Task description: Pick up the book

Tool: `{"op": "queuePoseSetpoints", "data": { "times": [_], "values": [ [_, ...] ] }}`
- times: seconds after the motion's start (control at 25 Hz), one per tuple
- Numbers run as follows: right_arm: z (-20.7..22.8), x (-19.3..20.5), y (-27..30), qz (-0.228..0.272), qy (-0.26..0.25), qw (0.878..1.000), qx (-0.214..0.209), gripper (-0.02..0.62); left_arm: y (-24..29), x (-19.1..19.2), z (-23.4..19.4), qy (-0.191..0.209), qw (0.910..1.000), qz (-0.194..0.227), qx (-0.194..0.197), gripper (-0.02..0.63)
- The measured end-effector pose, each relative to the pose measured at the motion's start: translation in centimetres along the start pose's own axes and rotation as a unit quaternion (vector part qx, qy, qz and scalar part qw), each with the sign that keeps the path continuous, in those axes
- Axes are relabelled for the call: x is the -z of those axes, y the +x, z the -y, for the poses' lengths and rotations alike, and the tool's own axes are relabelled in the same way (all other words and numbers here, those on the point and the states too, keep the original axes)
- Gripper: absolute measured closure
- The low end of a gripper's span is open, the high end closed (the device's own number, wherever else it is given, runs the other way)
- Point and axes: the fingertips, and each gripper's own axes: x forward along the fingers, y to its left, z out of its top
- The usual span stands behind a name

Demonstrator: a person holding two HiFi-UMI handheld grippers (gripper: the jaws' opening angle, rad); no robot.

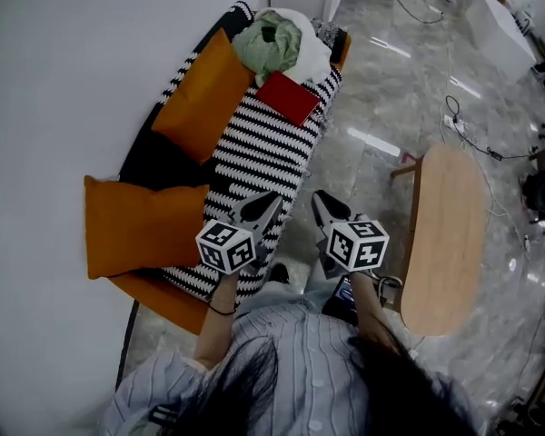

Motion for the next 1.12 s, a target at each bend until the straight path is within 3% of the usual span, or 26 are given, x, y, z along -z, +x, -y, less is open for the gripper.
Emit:
{"op": "queuePoseSetpoints", "data": {
  "times": [0.32, 0.72, 1.12],
  "values": [
    [5.9, -5.1, 5.0, -0.007, -0.005, 1.000, -0.024, 0.552, 6.8, -3.2, -3.4, -0.005, 0.9993, 0.015, -0.034, 0.568],
    [17.0, -12.9, 10.7, -0.040, -0.029, 0.997, -0.065, 0.552, 19.6, -6.5, -5.3, -0.017, 0.9957, 0.031, -0.086, 0.568],
    [23.2, -15.2, 14.3, -0.067, -0.031, 0.993, -0.094, 0.552, 25.3, -6.5, -7.6, -0.034, 0.9891, 0.020, -0.142, 0.568]
  ]
}}
